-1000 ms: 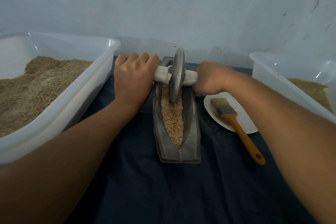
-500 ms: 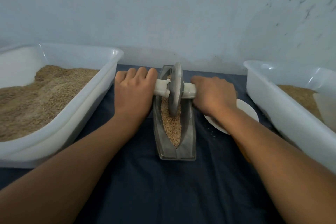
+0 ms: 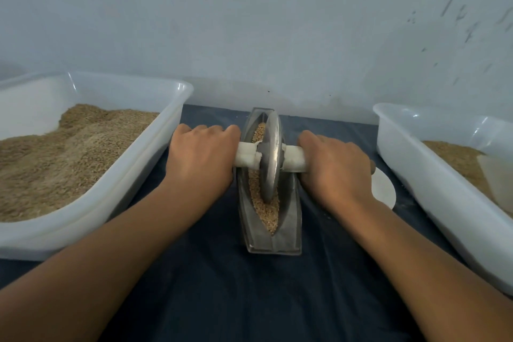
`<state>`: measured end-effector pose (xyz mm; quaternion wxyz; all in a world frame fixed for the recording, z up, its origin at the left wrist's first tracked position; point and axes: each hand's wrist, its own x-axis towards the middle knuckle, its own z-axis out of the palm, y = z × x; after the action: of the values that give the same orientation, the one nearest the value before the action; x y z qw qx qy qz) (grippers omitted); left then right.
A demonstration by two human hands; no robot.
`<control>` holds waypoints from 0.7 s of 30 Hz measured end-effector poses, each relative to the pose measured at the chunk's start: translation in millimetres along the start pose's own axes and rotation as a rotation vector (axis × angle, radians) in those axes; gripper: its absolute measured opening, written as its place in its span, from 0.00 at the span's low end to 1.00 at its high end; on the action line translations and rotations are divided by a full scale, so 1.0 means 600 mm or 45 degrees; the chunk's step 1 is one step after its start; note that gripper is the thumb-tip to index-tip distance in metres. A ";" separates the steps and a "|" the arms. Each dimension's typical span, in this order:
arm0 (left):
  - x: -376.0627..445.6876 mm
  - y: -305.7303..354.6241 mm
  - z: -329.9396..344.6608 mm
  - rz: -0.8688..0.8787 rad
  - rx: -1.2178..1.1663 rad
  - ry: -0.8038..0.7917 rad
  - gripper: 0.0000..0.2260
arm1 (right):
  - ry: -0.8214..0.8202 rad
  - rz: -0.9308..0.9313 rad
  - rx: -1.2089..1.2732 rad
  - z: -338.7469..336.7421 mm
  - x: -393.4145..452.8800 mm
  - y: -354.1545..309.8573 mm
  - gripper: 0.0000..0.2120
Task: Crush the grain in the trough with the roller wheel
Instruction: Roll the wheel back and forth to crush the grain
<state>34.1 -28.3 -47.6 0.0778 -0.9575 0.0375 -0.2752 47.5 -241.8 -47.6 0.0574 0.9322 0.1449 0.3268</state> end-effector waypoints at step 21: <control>0.013 0.000 -0.024 0.007 0.034 -0.206 0.12 | -0.345 0.016 0.183 0.002 0.018 0.024 0.14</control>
<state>32.9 -30.8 -31.5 0.0942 -0.9754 0.0301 -0.1972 59.4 -252.1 -39.5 0.0074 0.9703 0.1531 0.1872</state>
